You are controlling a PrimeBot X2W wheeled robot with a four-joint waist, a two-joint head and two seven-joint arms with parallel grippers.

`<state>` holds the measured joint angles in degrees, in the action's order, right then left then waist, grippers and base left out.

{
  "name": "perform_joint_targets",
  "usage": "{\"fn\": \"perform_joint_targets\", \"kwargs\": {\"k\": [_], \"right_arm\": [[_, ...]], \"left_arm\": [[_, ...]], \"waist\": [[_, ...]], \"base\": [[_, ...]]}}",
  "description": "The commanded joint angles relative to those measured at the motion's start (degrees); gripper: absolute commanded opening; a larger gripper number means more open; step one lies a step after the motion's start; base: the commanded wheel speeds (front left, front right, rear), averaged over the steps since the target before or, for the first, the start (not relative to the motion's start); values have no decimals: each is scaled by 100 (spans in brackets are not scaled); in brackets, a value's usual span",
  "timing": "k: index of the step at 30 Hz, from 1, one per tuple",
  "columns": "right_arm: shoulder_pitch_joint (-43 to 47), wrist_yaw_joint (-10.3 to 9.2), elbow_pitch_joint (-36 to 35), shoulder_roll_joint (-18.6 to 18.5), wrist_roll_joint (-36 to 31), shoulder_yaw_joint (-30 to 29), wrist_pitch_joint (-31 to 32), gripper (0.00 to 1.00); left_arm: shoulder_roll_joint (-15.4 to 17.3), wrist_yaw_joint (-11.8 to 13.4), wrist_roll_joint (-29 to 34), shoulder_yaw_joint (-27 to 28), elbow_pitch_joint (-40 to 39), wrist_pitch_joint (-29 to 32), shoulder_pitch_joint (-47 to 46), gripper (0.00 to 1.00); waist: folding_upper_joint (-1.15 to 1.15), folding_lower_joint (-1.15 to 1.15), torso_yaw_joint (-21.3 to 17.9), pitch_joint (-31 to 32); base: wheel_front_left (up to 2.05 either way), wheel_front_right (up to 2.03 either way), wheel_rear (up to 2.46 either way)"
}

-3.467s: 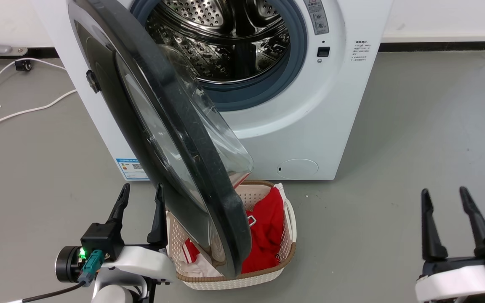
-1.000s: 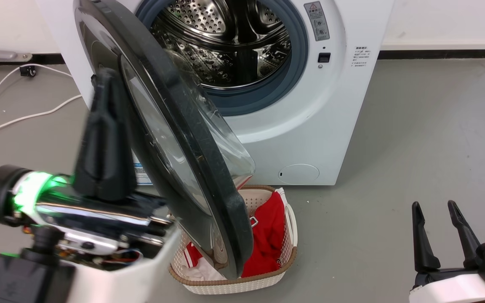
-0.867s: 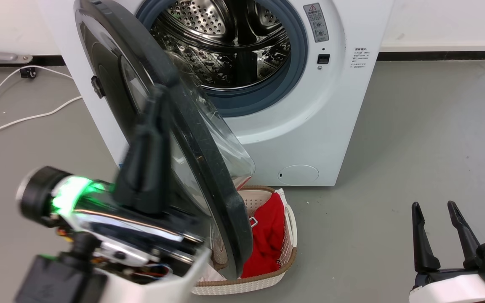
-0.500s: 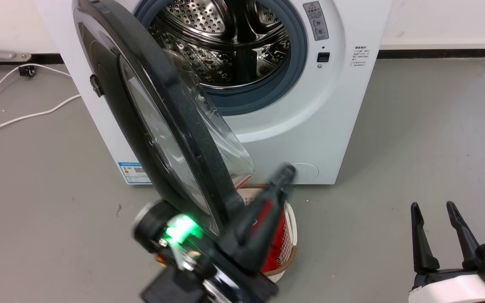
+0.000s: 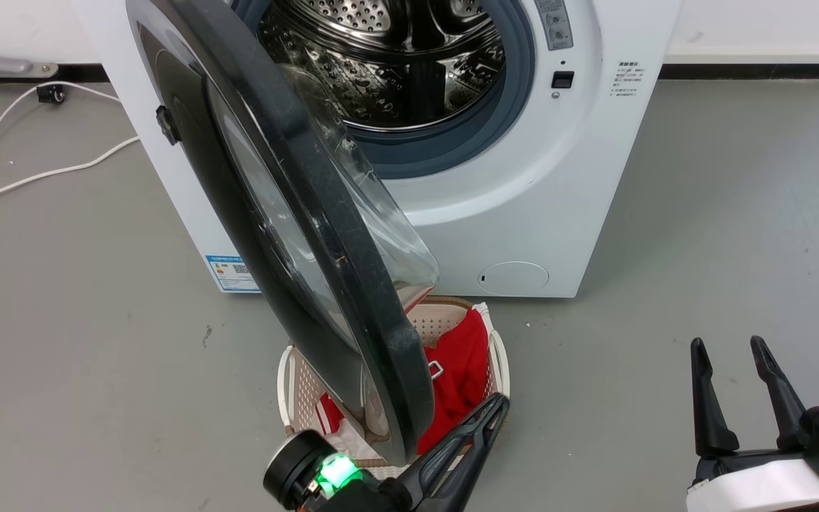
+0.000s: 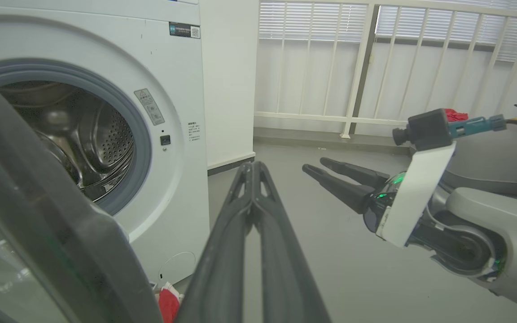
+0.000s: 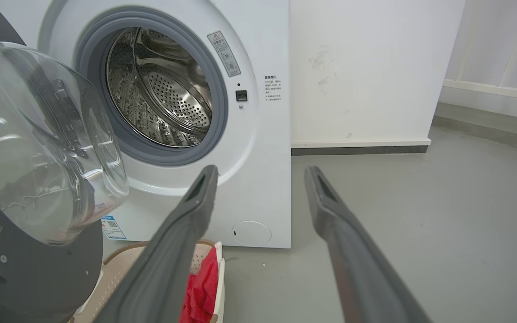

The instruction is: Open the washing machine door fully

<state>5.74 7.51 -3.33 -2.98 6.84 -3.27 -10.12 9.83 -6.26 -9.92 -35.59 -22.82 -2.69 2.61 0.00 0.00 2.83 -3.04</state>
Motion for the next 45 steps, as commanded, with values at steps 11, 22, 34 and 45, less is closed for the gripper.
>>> {"fn": "perform_joint_targets", "kwargs": {"k": [11,22,34,45], "right_arm": [[-168,-4,84,19,20,67,-38,100],[-214,-4,158,19,61,93,-21,100],[-216,-4,247,19,109,100,-59,100],[-161,-3,295,19,95,61,-79,100]], "left_arm": [[-237,306,-88,348,1027,-371,-293,0],[-357,449,-177,572,1767,-603,-746,0],[-294,743,-259,808,1972,-649,-615,0],[-114,1130,-288,973,1542,-520,-33,0]], "waist": [[0,0,-54,-103],[0,0,-198,-122],[0,0,-161,-97],[0,0,81,-44]], "base": [[0,0,0],[0,0,0],[0,0,0],[0,0,0]]}}
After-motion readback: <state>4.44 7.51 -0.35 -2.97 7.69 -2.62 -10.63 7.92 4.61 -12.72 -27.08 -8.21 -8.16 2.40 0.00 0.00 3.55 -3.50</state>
